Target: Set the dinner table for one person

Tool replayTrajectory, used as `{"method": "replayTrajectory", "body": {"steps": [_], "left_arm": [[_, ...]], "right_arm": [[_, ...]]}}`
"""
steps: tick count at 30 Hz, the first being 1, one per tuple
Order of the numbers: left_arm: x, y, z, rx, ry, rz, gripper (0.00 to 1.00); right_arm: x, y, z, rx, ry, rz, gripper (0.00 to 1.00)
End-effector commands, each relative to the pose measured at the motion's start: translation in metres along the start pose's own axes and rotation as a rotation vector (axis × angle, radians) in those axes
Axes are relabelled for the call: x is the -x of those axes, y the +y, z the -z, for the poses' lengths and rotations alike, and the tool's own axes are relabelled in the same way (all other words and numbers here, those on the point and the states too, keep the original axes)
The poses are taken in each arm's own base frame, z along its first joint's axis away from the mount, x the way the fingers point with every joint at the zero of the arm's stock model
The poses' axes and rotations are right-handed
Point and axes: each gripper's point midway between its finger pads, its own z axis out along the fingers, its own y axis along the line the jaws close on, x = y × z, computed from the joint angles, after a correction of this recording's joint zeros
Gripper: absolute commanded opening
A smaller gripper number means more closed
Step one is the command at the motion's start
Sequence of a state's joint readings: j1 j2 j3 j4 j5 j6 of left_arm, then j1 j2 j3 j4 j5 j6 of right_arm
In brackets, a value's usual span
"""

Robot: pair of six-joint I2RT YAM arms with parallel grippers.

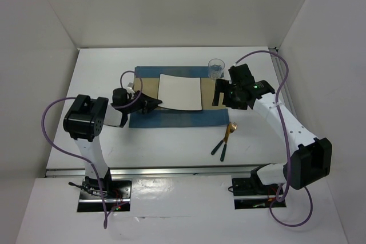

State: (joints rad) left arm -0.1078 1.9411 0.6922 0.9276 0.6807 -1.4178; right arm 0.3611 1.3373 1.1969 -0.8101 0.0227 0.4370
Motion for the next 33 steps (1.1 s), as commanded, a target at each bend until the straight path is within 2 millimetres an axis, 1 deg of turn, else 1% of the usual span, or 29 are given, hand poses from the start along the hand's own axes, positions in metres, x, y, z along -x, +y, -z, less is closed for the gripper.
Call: {"method": "replayTrajectory", "body": {"steps": [1,4,8,9,10,11,12,13,14,15,17,18,19,20,21,22,23,24,25,26,27,28,29,30,31,33], "left_arm": [[0.000,-0.056,0.004,-0.201,0.000,-0.180,0.00],[0.000,-0.056,0.004,-0.201,0.000,-0.180,0.00],[-0.001,-0.048,0.002,-0.188,0.012,-0.167,0.00],[-0.004,-0.043,0.001,-0.175,0.029,-0.154,0.00],[-0.005,-0.047,0.001,-0.186,0.043,-0.164,0.00],[-0.005,-0.042,0.000,-0.173,0.045,-0.160,0.00],[-0.003,-0.042,-0.002,-0.166,0.047,-0.154,0.00],[-0.004,-0.039,-0.002,-0.155,0.049,-0.155,0.02],[-0.004,-0.035,-0.002,-0.140,0.052,-0.150,0.09],[-0.004,-0.026,-0.004,-0.098,0.062,-0.123,0.13],[-0.001,-0.030,-0.004,-0.072,0.052,-0.162,0.19],[0.001,-0.027,-0.004,-0.045,0.045,-0.167,0.22],[0.000,-0.019,-0.007,0.019,0.050,-0.172,0.34],[0.002,-0.022,-0.006,0.036,0.044,-0.186,0.42],[-0.001,-0.021,-0.008,0.062,0.051,-0.198,0.50],[0.004,-0.024,-0.009,0.077,0.042,-0.238,0.67],[0.005,-0.012,-0.008,0.141,0.038,-0.214,0.74],[0.003,-0.015,-0.009,0.154,0.041,-0.230,0.79],[0.005,-0.019,-0.010,0.155,0.044,-0.258,0.80],[0.007,-0.019,-0.011,0.168,0.039,-0.262,0.81],[0.006,-0.016,-0.010,0.187,0.048,-0.254,0.82],[0.003,-0.018,-0.011,0.191,0.059,-0.254,0.82],[0.007,-0.022,-0.013,0.194,0.052,-0.269,0.92],[0.007,-0.023,-0.013,0.201,0.057,-0.281,0.94],[0.006,-0.022,-0.014,0.232,0.063,-0.279,0.96],[0.010,-0.018,-0.013,0.274,0.051,-0.296,0.97]], "right_arm": [[0.013,0.003,0.007,0.010,-0.046,-0.010,0.96],[0.013,0.003,0.007,0.009,-0.046,-0.010,0.96],[0.013,0.003,0.007,0.009,-0.046,-0.010,0.96],[0.013,0.003,0.007,0.009,-0.046,-0.010,0.96],[0.013,0.003,0.007,0.009,-0.046,-0.010,0.96],[0.013,0.003,0.007,0.009,-0.046,-0.010,0.96],[0.013,0.003,0.007,0.009,-0.046,-0.010,0.96],[0.013,0.003,0.007,0.009,-0.046,-0.010,0.96],[0.013,0.003,0.007,0.009,-0.046,-0.010,0.96],[0.013,0.003,0.007,0.009,-0.046,-0.010,0.96],[0.013,0.003,0.007,0.009,-0.046,-0.010,0.96],[0.013,0.003,0.007,0.009,-0.046,-0.010,0.96],[0.013,0.003,0.007,0.009,-0.046,-0.010,0.96],[0.013,0.003,0.007,0.010,-0.046,-0.019,0.96],[0.013,0.003,0.007,0.010,-0.046,-0.019,0.96],[0.013,0.003,0.007,0.010,-0.046,-0.019,0.96],[0.013,0.003,0.007,0.010,-0.046,-0.019,0.96],[0.013,0.003,0.007,0.010,-0.046,-0.019,0.96],[0.010,0.004,0.006,0.015,-0.033,-0.019,0.96],[0.012,0.005,0.005,0.019,-0.041,-0.019,0.96],[0.011,0.004,0.003,0.015,-0.033,-0.019,0.96],[0.011,0.004,0.003,0.015,-0.033,-0.019,0.96],[0.011,0.005,0.003,0.015,-0.033,-0.028,0.96],[0.011,0.005,0.003,0.015,-0.033,-0.028,0.96],[0.005,0.002,0.001,0.006,-0.015,-0.028,0.96],[0.002,-0.001,0.001,-0.011,-0.003,-0.050,0.96]]}}
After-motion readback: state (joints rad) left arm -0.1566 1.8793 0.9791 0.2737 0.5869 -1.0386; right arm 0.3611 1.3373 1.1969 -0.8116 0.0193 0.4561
